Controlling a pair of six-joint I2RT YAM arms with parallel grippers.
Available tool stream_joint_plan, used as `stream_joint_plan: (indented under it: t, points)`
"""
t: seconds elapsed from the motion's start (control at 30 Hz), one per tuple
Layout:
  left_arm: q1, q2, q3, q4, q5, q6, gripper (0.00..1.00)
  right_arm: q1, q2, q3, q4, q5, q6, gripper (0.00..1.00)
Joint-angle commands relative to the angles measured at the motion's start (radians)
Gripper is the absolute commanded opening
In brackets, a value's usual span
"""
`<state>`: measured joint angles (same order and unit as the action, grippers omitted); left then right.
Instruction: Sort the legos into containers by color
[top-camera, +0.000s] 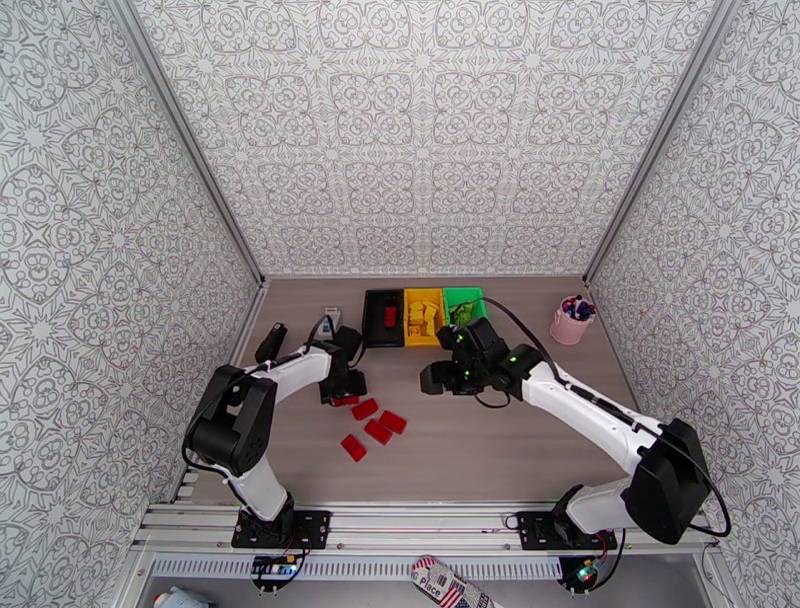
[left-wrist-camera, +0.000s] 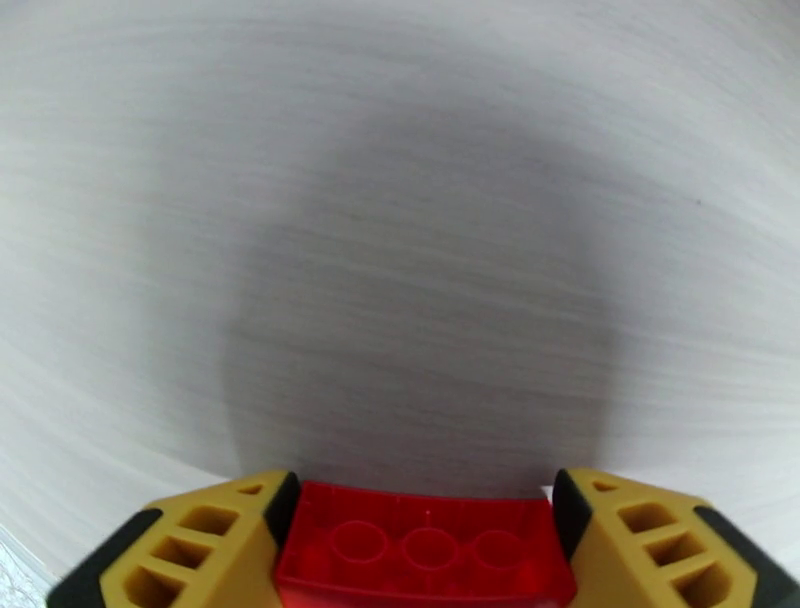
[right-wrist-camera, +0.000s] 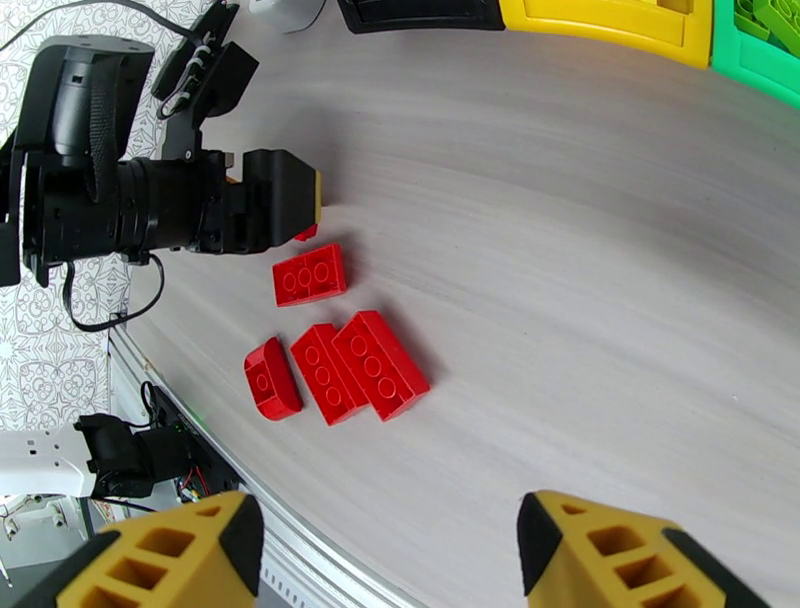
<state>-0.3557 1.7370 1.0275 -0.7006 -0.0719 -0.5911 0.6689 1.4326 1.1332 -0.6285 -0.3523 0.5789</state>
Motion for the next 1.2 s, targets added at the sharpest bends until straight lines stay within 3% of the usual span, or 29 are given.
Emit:
stream_joint_plan:
  t: [0.0, 0.33, 0.63, 0.83, 0.97, 1.17]
  points:
    - [-0.01, -0.024, 0.0, -0.006, 0.032, 0.011, 0.59, 0.009, 0.014, 0.014, 0.012, -0.008, 0.009, 0.7]
    - [0.007, -0.074, 0.158, -0.009, 0.14, 0.02, 0.58, 0.009, 0.114, 0.14, -0.022, 0.004, -0.023, 0.68]
    - [0.04, 0.137, 0.536, -0.022, 0.181, 0.024, 0.59, 0.007, 0.163, 0.269, -0.085, 0.04, -0.045, 0.68]
    - [0.057, 0.316, 0.795, -0.095, 0.166, 0.02, 0.78, -0.002, 0.133, 0.27, -0.118, 0.063, -0.052, 0.68]
    - [0.048, 0.311, 0.821, -0.099, 0.157, 0.02, 0.83, -0.007, 0.098, 0.23, -0.122, 0.077, -0.055, 0.69]
    - [0.004, 0.201, 0.689, -0.082, 0.099, 0.035, 0.88, -0.009, 0.059, 0.169, -0.116, 0.087, -0.06, 0.7]
